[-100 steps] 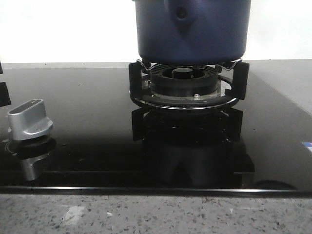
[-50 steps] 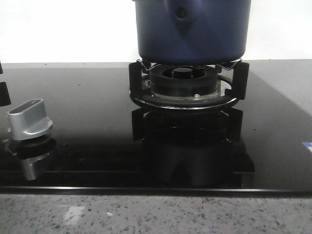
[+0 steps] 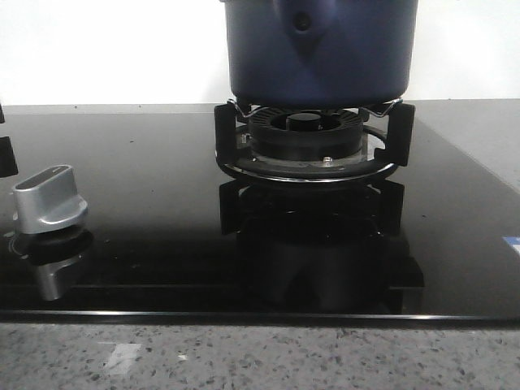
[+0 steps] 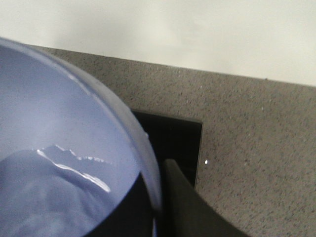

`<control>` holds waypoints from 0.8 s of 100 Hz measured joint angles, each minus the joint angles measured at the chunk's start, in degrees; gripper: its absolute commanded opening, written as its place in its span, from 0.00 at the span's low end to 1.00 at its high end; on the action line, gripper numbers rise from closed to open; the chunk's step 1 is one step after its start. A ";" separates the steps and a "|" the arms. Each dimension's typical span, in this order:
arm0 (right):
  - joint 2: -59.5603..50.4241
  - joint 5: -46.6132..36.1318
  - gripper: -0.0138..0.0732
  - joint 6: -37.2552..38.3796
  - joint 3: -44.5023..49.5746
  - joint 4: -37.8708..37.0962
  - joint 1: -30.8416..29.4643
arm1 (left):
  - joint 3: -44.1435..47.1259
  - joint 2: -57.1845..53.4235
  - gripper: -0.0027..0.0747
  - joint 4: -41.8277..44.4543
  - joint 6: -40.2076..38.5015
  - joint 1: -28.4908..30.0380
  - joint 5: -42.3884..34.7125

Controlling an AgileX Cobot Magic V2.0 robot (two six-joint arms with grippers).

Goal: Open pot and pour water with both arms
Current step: 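Tilt the bowl with the right gripper to pour water into the pot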

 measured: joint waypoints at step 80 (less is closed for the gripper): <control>6.12 -0.31 0.11 10.56 0.00 -34.60 14.39 | 0.00 0.00 0.44 0.00 0.00 0.00 0.17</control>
